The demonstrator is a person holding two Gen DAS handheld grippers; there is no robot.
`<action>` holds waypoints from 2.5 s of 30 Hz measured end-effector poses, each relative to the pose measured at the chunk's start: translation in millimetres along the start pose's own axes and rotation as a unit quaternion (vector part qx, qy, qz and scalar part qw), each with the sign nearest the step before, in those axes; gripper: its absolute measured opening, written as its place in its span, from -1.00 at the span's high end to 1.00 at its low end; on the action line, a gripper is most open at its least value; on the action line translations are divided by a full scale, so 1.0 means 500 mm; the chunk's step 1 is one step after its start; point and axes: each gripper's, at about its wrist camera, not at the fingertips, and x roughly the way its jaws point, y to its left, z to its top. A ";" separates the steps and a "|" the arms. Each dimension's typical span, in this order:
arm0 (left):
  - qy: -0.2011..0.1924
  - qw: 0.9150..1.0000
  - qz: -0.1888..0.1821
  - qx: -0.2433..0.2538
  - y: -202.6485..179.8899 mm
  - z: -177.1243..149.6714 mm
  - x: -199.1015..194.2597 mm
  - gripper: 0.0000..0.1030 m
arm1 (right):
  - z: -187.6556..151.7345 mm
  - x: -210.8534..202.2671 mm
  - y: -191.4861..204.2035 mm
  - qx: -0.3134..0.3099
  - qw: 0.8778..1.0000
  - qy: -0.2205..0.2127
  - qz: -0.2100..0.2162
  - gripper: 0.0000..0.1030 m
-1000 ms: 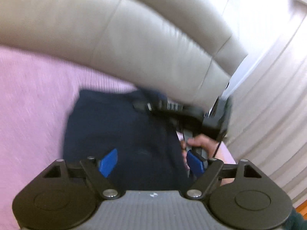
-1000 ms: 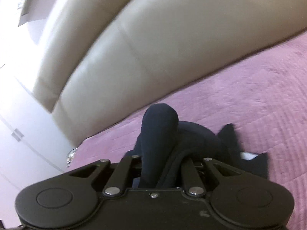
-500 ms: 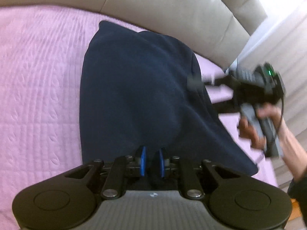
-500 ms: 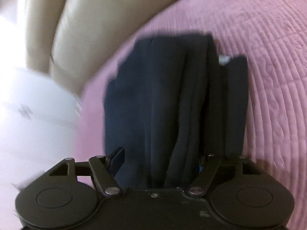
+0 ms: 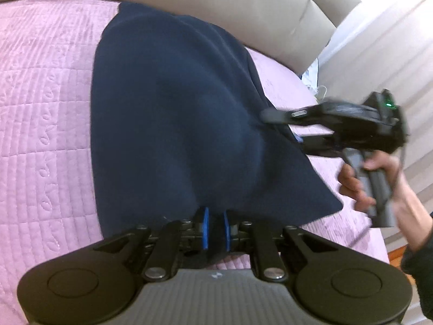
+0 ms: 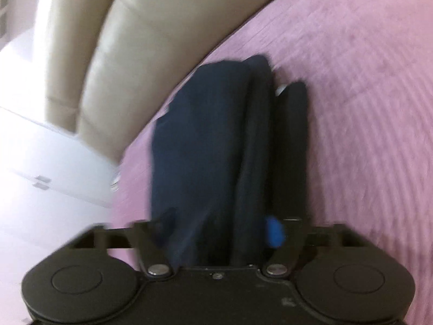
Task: Fold large clothes
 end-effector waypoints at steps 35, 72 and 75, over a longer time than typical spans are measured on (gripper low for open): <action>-0.052 0.996 -0.065 0.012 0.079 0.181 0.052 0.52 | 0.233 0.163 0.054 -0.111 0.969 -0.168 -0.143 0.19; -0.029 0.989 0.007 0.143 -0.059 -0.053 -0.036 -0.52 | -0.058 -0.002 -0.022 -0.087 0.982 -0.116 -0.120 0.85; -0.027 0.988 0.025 0.148 -0.053 -0.064 -0.036 -0.41 | -0.073 -0.017 -0.027 -0.011 0.990 -0.125 -0.059 0.52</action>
